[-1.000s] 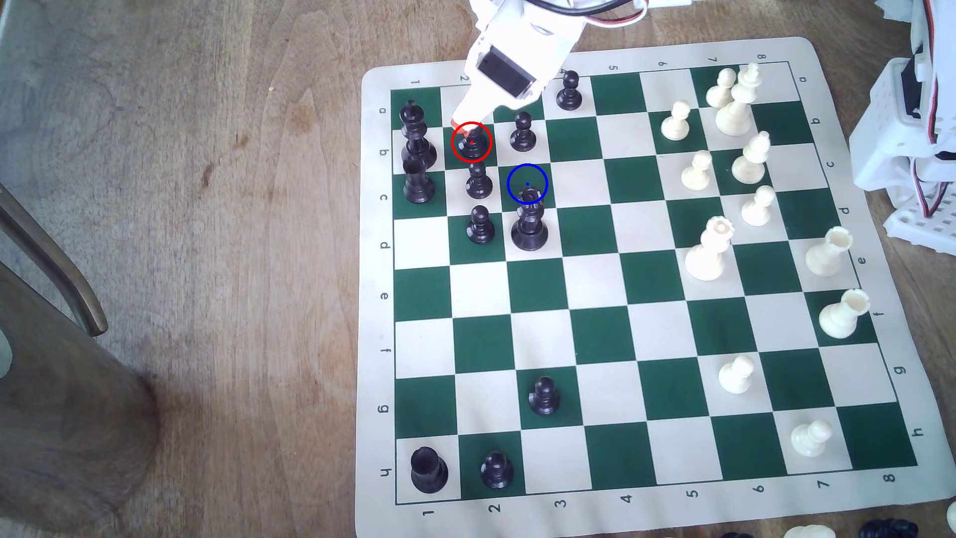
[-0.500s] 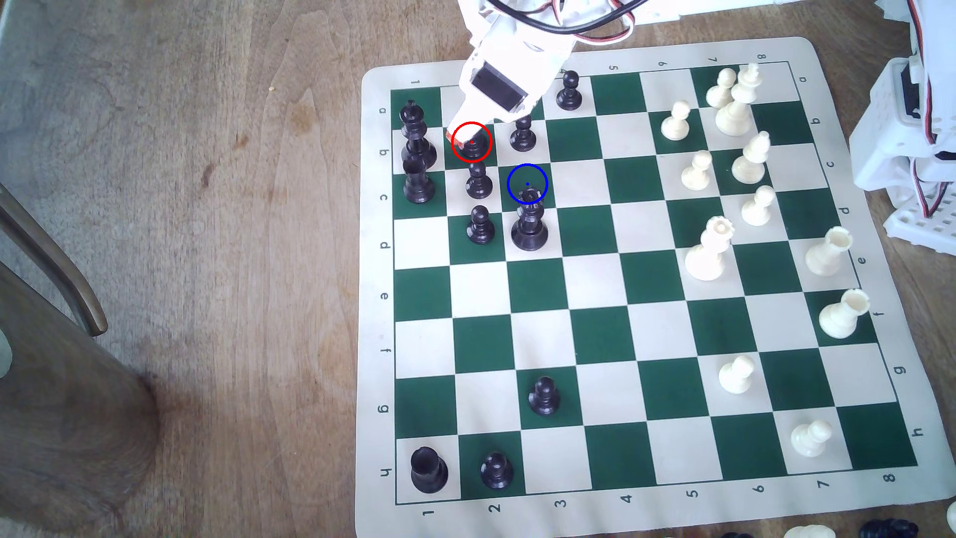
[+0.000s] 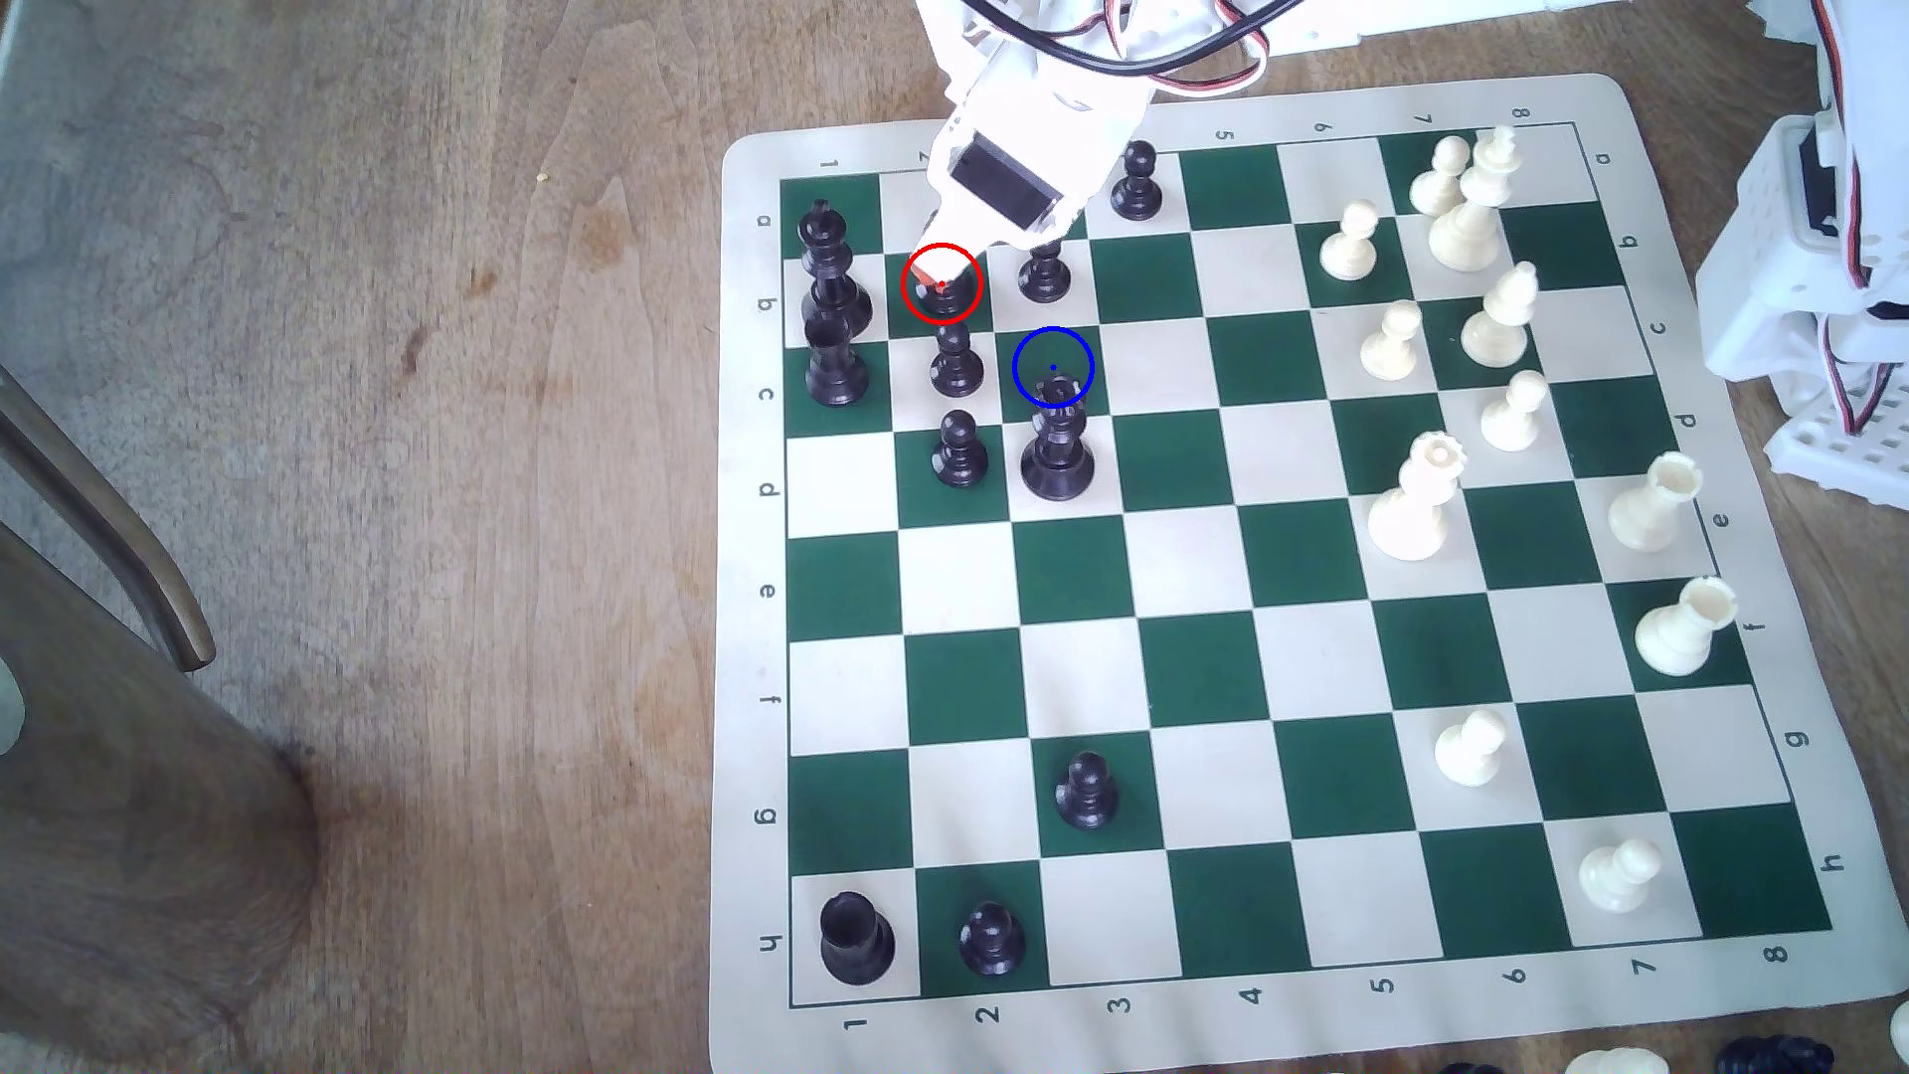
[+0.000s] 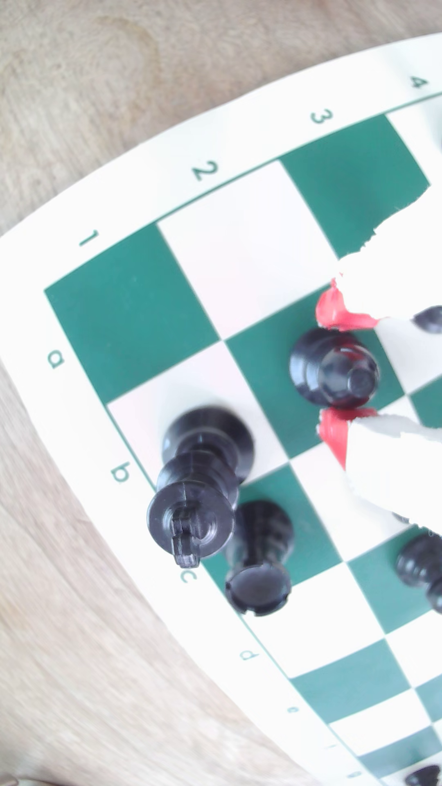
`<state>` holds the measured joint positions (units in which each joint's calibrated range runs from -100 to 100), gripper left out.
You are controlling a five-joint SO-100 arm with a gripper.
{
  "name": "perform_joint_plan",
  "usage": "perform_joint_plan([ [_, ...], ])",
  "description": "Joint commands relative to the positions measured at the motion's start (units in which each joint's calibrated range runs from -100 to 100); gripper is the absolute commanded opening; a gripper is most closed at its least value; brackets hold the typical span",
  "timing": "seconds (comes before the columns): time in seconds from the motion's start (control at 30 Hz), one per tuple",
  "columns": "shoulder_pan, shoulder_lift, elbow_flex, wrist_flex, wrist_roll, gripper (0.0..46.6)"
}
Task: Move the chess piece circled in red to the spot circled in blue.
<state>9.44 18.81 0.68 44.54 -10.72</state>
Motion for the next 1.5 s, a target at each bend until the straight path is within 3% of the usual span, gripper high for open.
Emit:
perform_joint_plan([
  [0.0,0.5,-1.0,-0.8,0.0,0.3,7.1],
  [0.27,0.7,-0.7,-0.9,-0.3,0.5,0.3],
  [0.57,2.8,-7.4,-10.6,10.2,0.4,1.0],
  [0.83,0.5,-13.9,-10.0,17.0,0.7,0.6],
  [1.03,-3.1,-20.7,-1.3,15.7,0.8,0.7],
  [1.2,-6.4,-31.1,12.9,11.4,0.8,0.6],
  [1.47,-6.5,-31.9,24.8,1.5,1.4,0.7],
])
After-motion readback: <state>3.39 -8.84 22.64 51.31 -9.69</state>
